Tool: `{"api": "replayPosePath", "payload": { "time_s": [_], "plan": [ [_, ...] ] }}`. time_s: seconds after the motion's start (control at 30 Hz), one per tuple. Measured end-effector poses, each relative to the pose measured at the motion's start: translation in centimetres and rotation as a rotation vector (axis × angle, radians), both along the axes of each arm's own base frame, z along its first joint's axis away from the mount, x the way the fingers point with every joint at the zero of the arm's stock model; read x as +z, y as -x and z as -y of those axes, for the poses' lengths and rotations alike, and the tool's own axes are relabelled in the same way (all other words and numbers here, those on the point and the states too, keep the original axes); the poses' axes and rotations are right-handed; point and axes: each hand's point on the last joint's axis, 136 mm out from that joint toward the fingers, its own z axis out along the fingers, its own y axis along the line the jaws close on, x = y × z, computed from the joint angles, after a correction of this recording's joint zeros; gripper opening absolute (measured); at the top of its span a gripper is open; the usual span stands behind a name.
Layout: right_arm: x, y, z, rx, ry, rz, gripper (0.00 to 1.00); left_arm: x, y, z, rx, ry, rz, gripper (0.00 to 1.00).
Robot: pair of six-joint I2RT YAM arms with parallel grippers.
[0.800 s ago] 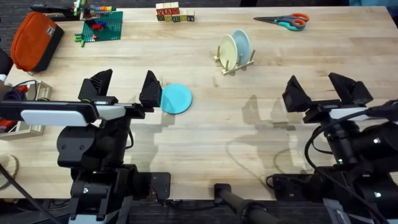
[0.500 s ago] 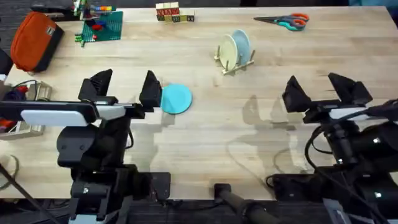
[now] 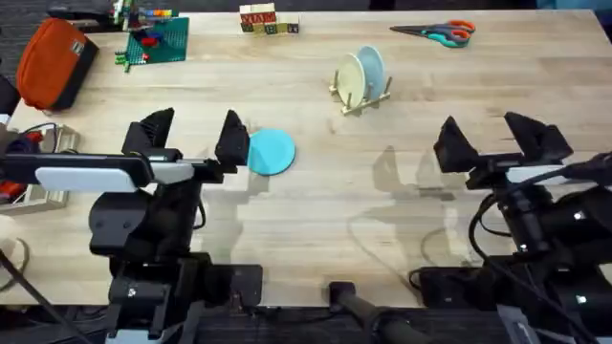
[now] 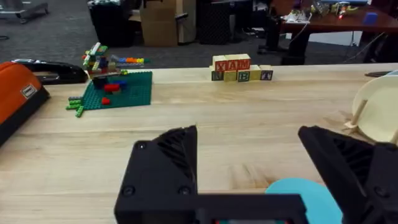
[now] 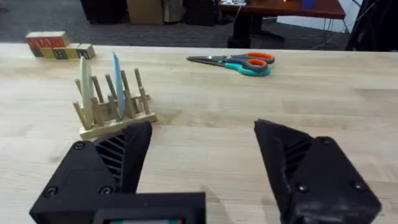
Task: Pick up the plates from the table one by one and place each into a slot on the dish rack.
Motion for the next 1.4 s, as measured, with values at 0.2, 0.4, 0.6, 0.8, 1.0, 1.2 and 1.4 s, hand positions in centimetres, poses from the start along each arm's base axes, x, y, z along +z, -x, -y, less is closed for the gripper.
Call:
{"api": "replayPosePath", "payload": {
  "time_s": [0.2, 0.4, 0.6, 0.8, 1.0, 1.2, 1.4],
  "plan": [
    [-0.2, 0.3, -0.3, 0.011, -0.046, -0.041, 0.994, -0.9, 0.1, -0.6, 0.039, 0.061, -0.046, 0.993],
    [-0.5, 0.9, -0.6, 0.021, -0.089, -0.193, 0.993, 0.6, 0.2, -1.2, 0.077, 0.112, -0.077, 0.993],
    [4.5, -0.1, -1.0, 0.036, -0.107, -0.246, 0.993, 4.0, -0.7, -1.3, 0.087, 0.129, -0.129, 0.992],
    [8.5, -2.6, -2.1, 0.089, -0.131, -0.394, 0.994, 5.9, -2.5, -0.9, 0.080, 0.130, -0.314, 0.993],
    [10.6, -4.8, -3.1, 0.132, -0.163, -0.607, 0.994, 7.8, -4.4, -0.2, 0.052, 0.133, -0.522, 0.993],
    [12.5, -6.1, -3.5, 0.139, -0.180, -0.726, 0.994, 9.9, -5.5, 0.7, 0.011, 0.149, -0.682, 0.994],
    [14.7, -6.7, -3.5, 0.146, -0.179, -0.693, 0.993, 11.9, -6.4, 1.6, -0.028, 0.169, -0.767, 0.993]
  ]
}}
